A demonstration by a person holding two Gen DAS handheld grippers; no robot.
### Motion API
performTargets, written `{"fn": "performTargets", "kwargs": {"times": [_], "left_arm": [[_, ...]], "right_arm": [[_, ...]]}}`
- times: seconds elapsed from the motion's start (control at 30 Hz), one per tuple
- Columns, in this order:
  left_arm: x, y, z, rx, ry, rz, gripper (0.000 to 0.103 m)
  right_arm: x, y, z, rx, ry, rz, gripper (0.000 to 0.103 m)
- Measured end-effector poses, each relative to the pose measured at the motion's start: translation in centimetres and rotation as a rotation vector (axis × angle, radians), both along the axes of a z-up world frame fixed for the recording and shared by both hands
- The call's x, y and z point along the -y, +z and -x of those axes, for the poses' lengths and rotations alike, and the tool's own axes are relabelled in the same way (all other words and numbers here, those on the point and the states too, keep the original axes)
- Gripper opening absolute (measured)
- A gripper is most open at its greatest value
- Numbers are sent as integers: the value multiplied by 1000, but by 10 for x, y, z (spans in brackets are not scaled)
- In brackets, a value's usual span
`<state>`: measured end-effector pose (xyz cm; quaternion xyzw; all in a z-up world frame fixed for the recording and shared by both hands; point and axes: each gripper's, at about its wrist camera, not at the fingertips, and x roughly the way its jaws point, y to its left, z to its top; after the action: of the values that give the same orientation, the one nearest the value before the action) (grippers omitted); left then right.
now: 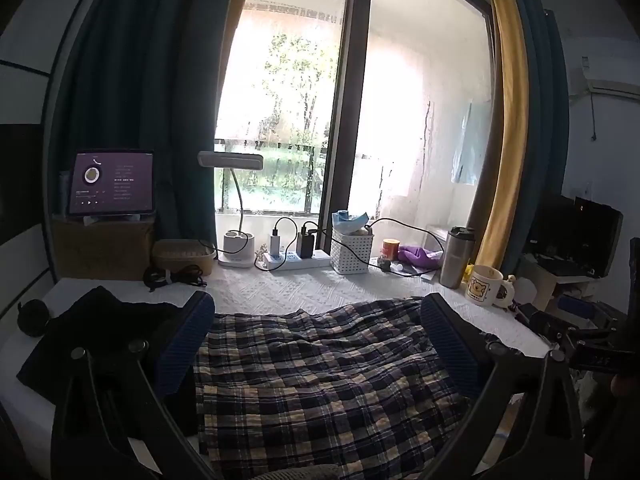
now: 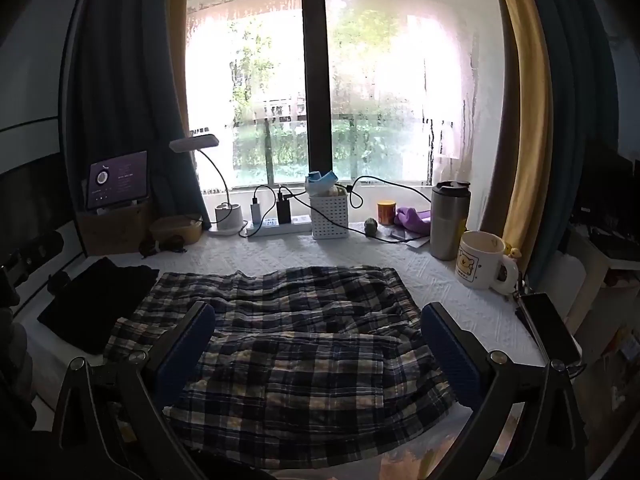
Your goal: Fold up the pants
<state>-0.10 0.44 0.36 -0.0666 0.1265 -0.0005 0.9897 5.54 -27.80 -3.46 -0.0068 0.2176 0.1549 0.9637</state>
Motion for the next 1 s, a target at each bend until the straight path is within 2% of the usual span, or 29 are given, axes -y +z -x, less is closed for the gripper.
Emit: {"fn": "performTargets", "kwargs": {"times": [1.0], "left_arm": [[-3,-6,-1,-33,19,-8,101]], "right_arm": [[-3,1,0,-2,7,2,103]]}}
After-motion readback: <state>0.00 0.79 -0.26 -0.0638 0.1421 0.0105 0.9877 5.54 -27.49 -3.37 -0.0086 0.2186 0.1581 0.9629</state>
